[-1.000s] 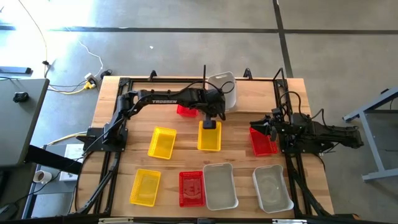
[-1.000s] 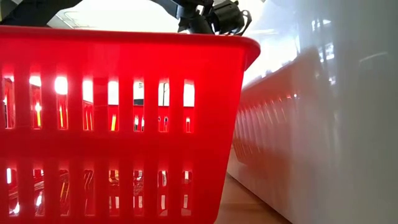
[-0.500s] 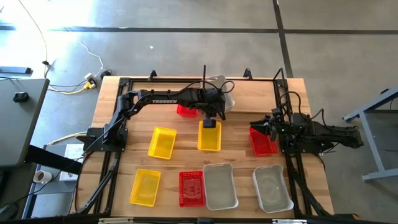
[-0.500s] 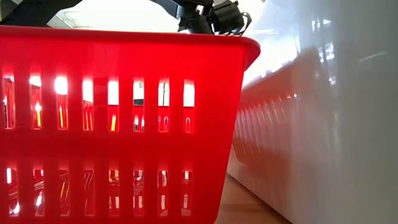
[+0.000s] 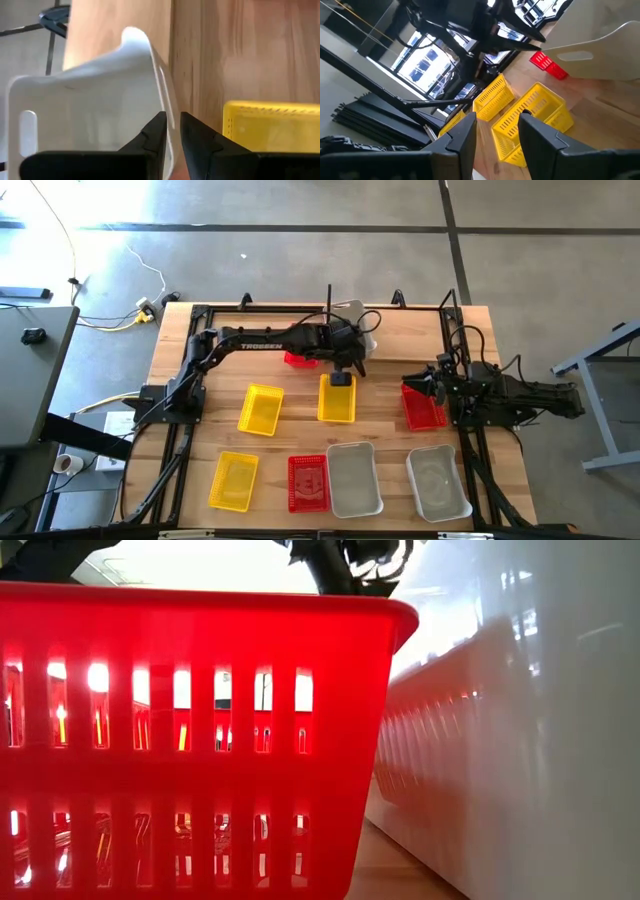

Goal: Stack baskets on shelf by color
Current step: Put the top gray bin on the shelf

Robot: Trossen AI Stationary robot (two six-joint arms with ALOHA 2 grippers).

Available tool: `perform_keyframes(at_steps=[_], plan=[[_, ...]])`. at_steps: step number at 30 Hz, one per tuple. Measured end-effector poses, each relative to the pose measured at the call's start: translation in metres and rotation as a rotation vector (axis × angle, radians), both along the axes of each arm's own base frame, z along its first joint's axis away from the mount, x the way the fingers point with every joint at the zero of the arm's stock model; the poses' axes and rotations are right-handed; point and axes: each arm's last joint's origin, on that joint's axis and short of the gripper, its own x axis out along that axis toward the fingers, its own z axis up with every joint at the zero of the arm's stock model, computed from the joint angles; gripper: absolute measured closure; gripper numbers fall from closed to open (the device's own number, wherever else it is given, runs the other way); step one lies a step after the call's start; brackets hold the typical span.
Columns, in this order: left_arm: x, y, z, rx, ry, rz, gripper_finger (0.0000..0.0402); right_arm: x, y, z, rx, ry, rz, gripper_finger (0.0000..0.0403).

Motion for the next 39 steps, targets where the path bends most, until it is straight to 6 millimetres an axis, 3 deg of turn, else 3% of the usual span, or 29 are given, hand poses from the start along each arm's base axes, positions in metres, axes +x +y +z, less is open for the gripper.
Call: perform_keyframes(at_steps=[15,24,30,39], plan=[[-0.014,-0.011,0.088,-0.025,-0.063,0.001,0.0355,-0.006,-0.002,0.045,-0.118,-0.06,-0.097,0.0273],[-0.046,-0.005,0.128,-0.1,-0.101,-0.001,0.0355,0.019,-0.005,0.092,-0.22,0.058,-0.127,0.0273],[-0.063,-0.001,0.143,-0.121,-0.133,0.022,0.0355,0.043,-0.009,0.113,-0.26,0.236,-0.163,0.0273],[-0.07,0.002,0.136,-0.246,-0.078,-0.01,0.0355,0.074,-0.017,0.146,-0.311,0.444,-0.267,0.0273]])
